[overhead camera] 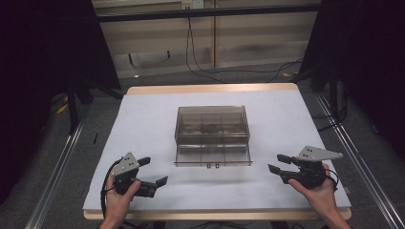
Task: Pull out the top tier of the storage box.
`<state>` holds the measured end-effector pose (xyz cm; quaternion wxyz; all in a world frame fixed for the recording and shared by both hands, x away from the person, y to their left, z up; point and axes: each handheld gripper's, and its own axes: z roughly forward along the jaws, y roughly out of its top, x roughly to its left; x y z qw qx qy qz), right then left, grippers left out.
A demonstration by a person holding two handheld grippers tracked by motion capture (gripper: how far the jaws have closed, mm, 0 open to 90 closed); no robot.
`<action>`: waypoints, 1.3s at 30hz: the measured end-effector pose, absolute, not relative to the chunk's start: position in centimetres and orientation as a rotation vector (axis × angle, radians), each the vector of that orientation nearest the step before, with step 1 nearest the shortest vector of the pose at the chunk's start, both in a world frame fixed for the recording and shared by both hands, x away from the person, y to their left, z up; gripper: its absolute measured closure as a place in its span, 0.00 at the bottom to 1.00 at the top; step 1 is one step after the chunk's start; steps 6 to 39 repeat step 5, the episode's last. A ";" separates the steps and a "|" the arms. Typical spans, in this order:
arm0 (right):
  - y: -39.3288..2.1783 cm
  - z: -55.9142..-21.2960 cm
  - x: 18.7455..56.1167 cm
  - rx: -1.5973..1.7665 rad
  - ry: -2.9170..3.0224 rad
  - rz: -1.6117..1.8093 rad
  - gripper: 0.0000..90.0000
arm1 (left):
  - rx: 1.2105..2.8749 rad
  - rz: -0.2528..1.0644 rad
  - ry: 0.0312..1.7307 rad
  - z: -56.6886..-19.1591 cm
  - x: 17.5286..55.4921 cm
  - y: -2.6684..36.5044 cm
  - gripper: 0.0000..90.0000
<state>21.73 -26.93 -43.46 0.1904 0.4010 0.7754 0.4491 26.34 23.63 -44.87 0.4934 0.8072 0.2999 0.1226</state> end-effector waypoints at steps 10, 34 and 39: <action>-26.7 -43.9 21.5 1.112 2.191 1.228 0.59 | 1.957 0.297 0.722 -44.8 26.3 23.6 0.03; -26.7 -43.9 21.5 1.112 2.191 1.228 0.59 | 1.957 0.297 0.722 -44.8 26.3 23.6 0.03; -26.7 -43.9 21.5 1.112 2.191 1.228 0.59 | 1.957 0.297 0.722 -44.8 26.3 23.6 0.03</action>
